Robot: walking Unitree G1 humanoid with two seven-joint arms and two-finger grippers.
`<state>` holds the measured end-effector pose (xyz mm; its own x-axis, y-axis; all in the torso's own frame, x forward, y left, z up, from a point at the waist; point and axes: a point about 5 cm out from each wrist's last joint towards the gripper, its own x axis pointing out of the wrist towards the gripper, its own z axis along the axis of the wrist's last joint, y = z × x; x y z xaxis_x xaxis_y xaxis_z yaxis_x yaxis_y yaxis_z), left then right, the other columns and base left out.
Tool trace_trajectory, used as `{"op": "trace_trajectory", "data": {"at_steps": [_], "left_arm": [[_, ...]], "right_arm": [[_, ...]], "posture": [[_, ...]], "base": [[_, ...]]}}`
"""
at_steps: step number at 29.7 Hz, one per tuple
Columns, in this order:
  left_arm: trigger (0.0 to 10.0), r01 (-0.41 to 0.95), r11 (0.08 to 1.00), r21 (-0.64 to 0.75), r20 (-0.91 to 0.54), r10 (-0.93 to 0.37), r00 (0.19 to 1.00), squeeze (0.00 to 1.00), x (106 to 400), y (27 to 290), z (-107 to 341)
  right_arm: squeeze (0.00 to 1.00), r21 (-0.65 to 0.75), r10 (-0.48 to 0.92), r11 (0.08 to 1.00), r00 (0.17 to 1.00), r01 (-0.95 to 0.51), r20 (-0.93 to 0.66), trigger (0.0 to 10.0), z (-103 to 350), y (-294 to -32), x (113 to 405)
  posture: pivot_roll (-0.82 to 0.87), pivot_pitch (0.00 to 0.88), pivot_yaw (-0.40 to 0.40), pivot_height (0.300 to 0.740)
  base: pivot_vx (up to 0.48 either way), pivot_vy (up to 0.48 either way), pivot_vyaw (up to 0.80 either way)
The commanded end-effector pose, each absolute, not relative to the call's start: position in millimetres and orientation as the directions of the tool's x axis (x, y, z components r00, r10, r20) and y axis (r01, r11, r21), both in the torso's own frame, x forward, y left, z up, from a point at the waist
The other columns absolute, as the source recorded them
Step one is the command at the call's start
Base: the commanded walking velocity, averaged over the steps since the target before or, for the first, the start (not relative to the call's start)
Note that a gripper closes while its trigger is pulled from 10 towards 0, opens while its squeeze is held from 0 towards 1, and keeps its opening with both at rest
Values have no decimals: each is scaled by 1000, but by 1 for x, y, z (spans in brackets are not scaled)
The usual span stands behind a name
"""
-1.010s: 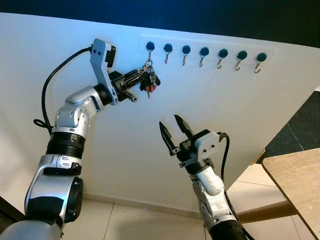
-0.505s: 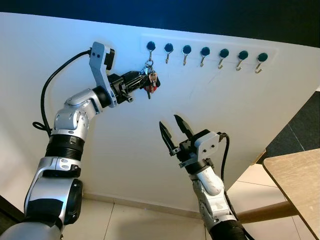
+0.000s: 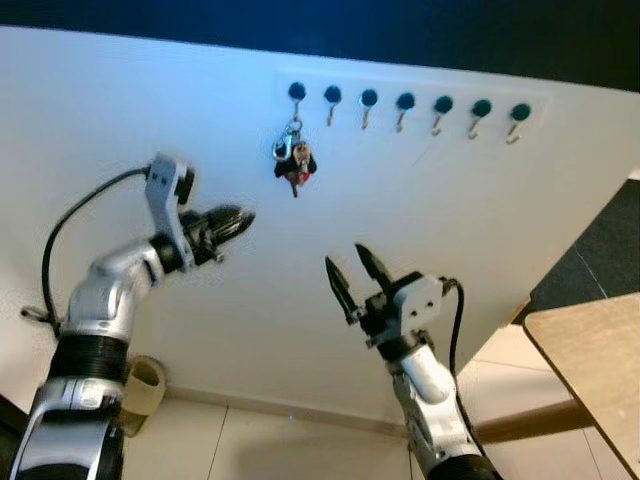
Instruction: Hang keys on a hook
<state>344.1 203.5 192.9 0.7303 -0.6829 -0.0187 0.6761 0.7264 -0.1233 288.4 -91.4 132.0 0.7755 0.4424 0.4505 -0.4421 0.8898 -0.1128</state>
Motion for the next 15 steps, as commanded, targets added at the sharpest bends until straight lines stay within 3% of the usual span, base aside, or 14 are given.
{"op": "trace_trajectory", "data": {"at_steps": [1,3,6,8,9,10,12,13,14,15], "left_arm": [[10000,678,728,-101,-10,-682,731,0,339,209,198],[10000,674,733,-90,-50,-680,732,0,332,210,184],[10000,696,718,5,-288,-666,688,0,300,201,115],[10000,707,707,4,-342,-663,666,0,290,196,98],[10000,673,740,-17,-387,-625,678,0,282,192,74],[10000,673,740,-17,-387,-625,678,0,282,192,74],[10000,557,830,1,-460,-494,737,0,269,192,32],[10000,557,830,1,-460,-494,737,0,269,192,32],[10000,473,881,-18,-499,-418,759,224,261,194,12],[10000,377,925,-46,-538,-341,771,275,253,198,-5]], "right_arm": [[0,-113,454,886,789,-450,414,10000,123,-93,287],[0,-109,460,884,801,-455,383,10000,116,-93,287],[0,-93,441,897,859,-433,259,10000,90,-102,285],[0,-80,429,903,878,-422,211,10000,81,-106,285],[0,-61,422,906,901,-418,98,10000,63,-110,285],[0,-61,422,906,901,-418,98,10000,63,-110,285],[0,-19,416,907,904,-420,-98,10000,29,-117,277],[0,-19,416,907,904,-420,-98,10000,29,-117,277],[0,4,398,914,895,-406,-203,10000,12,-122,271],[0,17,375,922,881,-387,-289,10000,-2,-126,265]], "posture": [[53,80,-51,740],[52,80,-51,740],[54,79,-54,740],[54,78,-55,740],[53,79,-56,740],[53,79,-56,740],[44,84,-55,740],[44,84,-55,740],[45,86,-55,740],[45,86,-55,740]], "base": [[0,0,0],[0,0,0],[0,0,0],[0,0,0],[0,0,0],[0,0,0],[0,0,0],[0,0,0],[0,0,0],[0,0,0]]}}
